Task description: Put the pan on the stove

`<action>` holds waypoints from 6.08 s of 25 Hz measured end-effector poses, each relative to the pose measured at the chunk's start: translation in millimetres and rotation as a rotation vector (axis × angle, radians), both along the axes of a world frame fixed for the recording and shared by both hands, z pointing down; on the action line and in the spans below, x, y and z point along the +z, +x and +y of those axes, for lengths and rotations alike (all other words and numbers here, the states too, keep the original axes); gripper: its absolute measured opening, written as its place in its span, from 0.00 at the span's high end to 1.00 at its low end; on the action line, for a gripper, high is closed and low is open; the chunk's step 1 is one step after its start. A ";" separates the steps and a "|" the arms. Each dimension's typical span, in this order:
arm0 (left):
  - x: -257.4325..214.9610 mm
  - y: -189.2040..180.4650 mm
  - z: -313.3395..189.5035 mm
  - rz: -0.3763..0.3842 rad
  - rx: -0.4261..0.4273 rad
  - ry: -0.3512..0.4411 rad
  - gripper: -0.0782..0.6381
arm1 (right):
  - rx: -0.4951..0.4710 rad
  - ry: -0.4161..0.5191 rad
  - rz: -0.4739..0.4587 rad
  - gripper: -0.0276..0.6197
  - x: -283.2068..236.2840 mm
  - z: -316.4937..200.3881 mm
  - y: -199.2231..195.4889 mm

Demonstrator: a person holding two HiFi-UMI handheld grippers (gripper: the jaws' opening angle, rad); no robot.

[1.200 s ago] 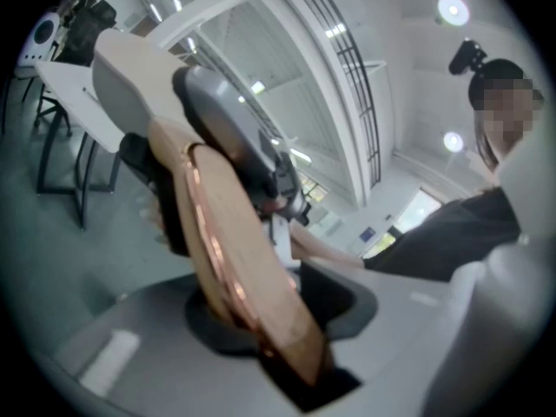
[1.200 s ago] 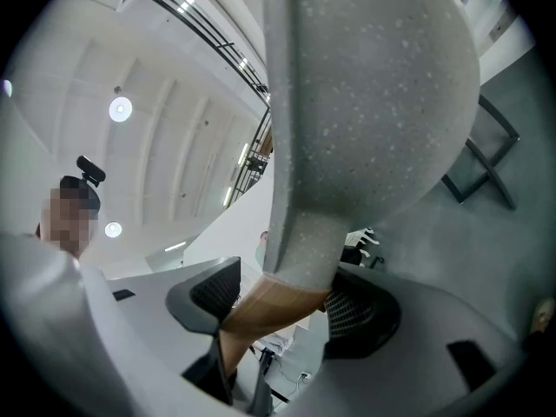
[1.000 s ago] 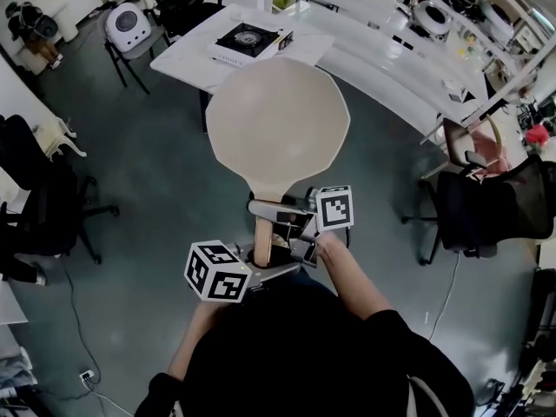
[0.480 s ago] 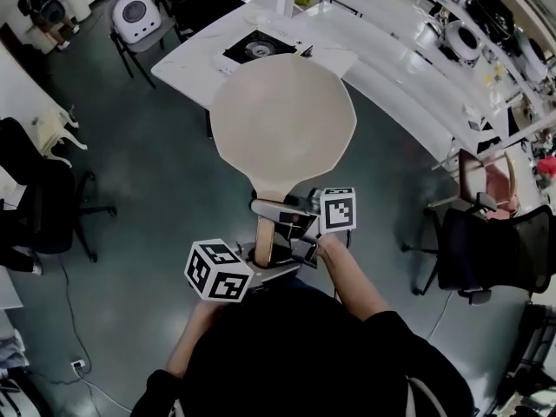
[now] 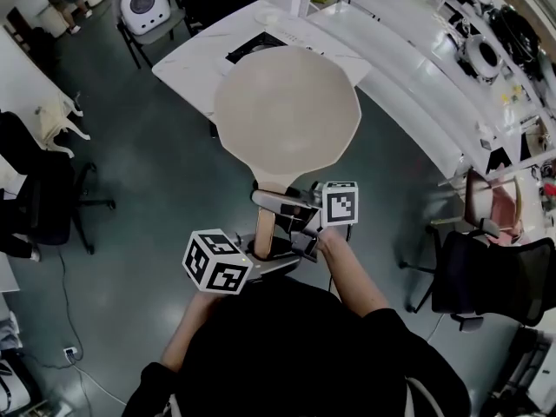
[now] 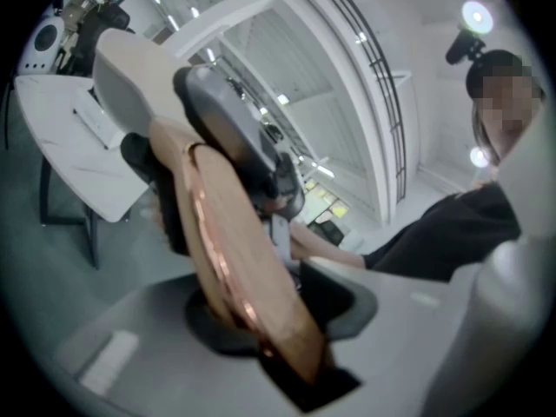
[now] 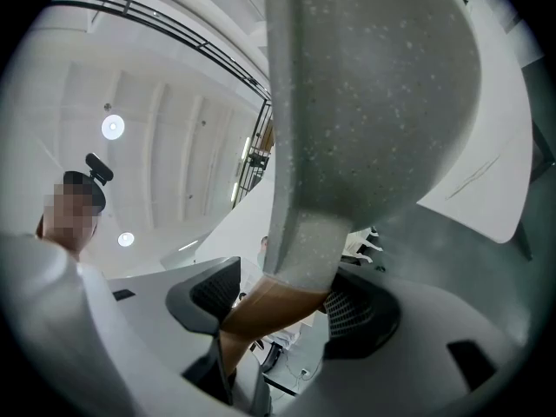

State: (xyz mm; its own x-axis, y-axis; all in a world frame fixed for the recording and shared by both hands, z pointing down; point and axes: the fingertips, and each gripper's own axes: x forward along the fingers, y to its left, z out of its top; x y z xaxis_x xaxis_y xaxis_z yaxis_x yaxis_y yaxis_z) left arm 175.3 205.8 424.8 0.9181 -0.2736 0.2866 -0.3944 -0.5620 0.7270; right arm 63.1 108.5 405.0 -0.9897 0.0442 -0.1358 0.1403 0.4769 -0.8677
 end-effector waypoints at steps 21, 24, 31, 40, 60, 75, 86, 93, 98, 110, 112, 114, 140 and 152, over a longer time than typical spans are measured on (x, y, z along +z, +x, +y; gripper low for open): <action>12.4 -74.7 -126.3 -0.025 0.086 0.003 0.69 | 0.083 0.012 -0.030 0.56 7.3 -135.0 -65.8; 11.4 -101.0 -160.9 -0.041 0.118 0.005 0.70 | 0.114 0.014 -0.052 0.56 4.4 -172.5 -88.1; 7.8 -144.7 -221.5 -0.034 0.177 -0.026 0.70 | 0.178 -0.016 -0.042 0.56 5.6 -240.2 -124.8; 19.7 -193.7 -282.0 -0.056 0.285 -0.048 0.71 | 0.279 -0.023 -0.076 0.56 15.4 -309.6 -160.5; 45.5 -219.5 -335.1 -0.083 0.353 -0.126 0.71 | 0.357 -0.107 -0.095 0.56 50.7 -369.3 -176.2; 57.0 -217.7 -349.6 -0.095 0.339 -0.179 0.71 | 0.342 -0.151 -0.118 0.56 63.5 -383.3 -177.1; 67.8 -217.2 -352.8 -0.129 0.341 -0.189 0.71 | 0.347 -0.181 -0.144 0.57 72.3 -387.4 -175.9; 79.6 -213.5 -349.4 -0.129 0.322 -0.183 0.71 | 0.349 -0.176 -0.137 0.57 79.8 -383.5 -174.0; 84.3 -213.1 -347.8 -0.107 0.317 -0.183 0.70 | 0.344 -0.169 -0.138 0.57 83.1 -381.6 -173.8; 76.6 -222.6 -357.0 0.061 0.244 -0.187 0.48 | 0.387 -0.159 -0.077 0.50 97.2 -377.8 -159.9; 74.5 -225.8 -361.0 0.105 0.216 -0.206 0.48 | 0.394 -0.158 -0.063 0.50 100.4 -377.2 -158.1; 72.4 -227.0 -363.8 0.139 0.195 -0.221 0.48 | 0.403 -0.165 -0.059 0.50 102.0 -377.5 -156.1; 70.0 -192.3 -370.0 0.112 0.209 -0.289 0.68 | 0.503 -0.178 0.036 0.52 93.5 -394.4 -129.5; 59.5 -187.0 -368.8 0.193 0.185 -0.247 0.52 | 0.499 -0.172 0.060 0.52 92.2 -388.5 -125.2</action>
